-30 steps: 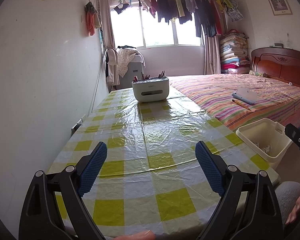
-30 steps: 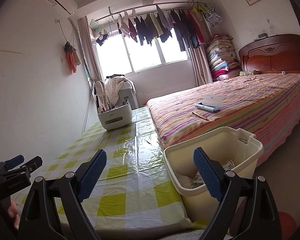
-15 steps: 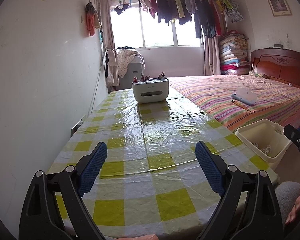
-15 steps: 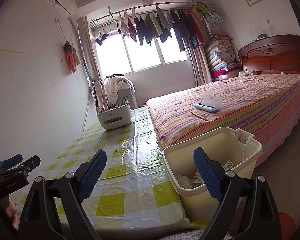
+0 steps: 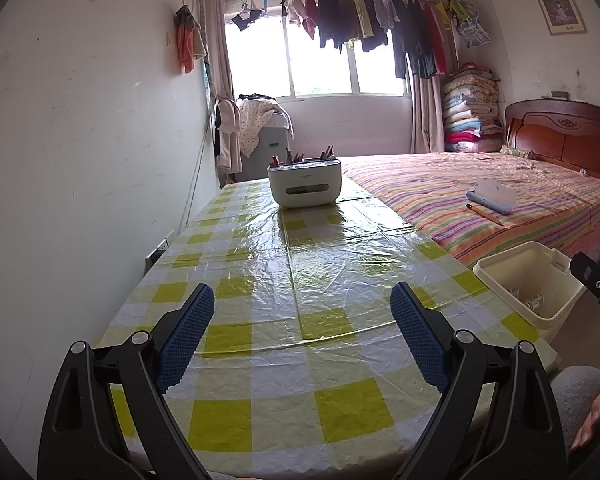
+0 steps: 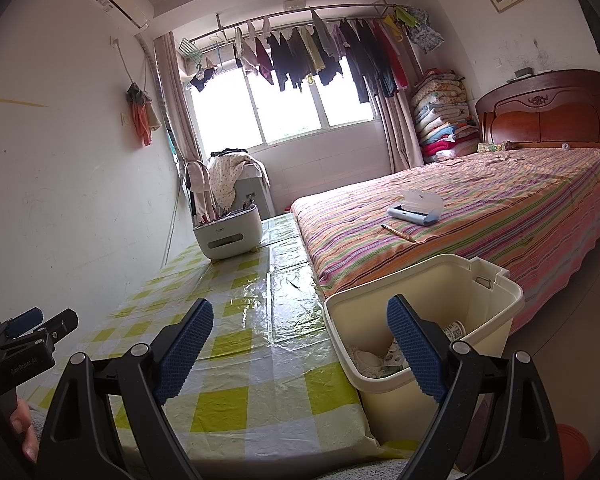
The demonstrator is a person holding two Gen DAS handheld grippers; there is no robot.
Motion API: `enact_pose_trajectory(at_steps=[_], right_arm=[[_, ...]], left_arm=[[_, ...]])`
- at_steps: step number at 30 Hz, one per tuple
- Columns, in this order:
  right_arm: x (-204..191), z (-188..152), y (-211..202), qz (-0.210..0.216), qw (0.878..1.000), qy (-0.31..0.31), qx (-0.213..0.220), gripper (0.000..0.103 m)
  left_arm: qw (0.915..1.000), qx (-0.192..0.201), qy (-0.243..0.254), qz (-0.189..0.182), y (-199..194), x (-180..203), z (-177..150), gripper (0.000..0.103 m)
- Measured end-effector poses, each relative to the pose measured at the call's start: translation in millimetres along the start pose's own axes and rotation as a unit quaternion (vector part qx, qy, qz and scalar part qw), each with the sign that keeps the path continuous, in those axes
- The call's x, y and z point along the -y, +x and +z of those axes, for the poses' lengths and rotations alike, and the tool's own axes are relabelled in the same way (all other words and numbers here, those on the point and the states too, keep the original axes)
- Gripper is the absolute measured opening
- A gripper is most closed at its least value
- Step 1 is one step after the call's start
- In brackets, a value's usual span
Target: Collect trash
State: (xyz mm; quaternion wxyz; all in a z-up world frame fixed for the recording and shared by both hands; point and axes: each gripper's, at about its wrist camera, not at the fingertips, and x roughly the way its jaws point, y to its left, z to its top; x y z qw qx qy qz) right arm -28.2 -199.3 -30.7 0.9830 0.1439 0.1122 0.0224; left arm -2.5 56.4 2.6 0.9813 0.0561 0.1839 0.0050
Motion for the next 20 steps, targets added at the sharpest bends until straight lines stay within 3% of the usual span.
enact_pose_trajectory(at_steps=[20], right_arm=[[0.6, 0.1, 0.0, 0.000, 1.000, 0.000, 0.001, 0.086]], left_arm=[[0.9998, 0.010, 0.013, 0.013, -3.1, 3.9, 0.4, 0.088]])
